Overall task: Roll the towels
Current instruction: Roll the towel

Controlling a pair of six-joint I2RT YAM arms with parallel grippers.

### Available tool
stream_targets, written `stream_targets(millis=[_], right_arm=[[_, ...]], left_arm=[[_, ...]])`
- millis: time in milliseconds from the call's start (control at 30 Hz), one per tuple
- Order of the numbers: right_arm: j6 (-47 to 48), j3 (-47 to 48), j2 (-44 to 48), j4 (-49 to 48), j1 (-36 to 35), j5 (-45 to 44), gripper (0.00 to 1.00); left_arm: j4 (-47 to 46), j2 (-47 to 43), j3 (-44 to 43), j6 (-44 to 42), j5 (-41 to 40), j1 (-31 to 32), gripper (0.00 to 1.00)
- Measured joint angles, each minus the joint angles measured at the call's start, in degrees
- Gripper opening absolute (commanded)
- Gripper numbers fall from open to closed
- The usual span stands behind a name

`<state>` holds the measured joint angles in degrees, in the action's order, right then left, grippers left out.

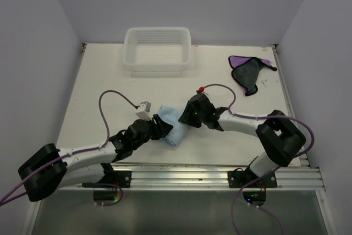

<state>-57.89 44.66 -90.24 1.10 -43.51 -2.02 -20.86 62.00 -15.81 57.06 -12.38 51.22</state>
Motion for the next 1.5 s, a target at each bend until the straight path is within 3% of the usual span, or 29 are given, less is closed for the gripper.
stream_targets(millis=[333, 767, 1500], right_arm=[[1.03, 4.92, -2.49, 6.12, 0.0, 0.02, 0.45], [3.41, 11.08, -4.76, 13.49, 0.0, 0.24, 0.46], [4.98, 13.97, -5.2, 17.38, 0.0, 0.68, 0.47]], left_arm=[[6.58, -1.25, -7.56, -12.31, -11.37, 10.03, 0.54], [9.99, 7.96, -14.51, -25.27, -29.27, 26.03, 0.56], [11.06, 22.6, -17.51, -29.14, -36.83, 29.22, 0.6]])
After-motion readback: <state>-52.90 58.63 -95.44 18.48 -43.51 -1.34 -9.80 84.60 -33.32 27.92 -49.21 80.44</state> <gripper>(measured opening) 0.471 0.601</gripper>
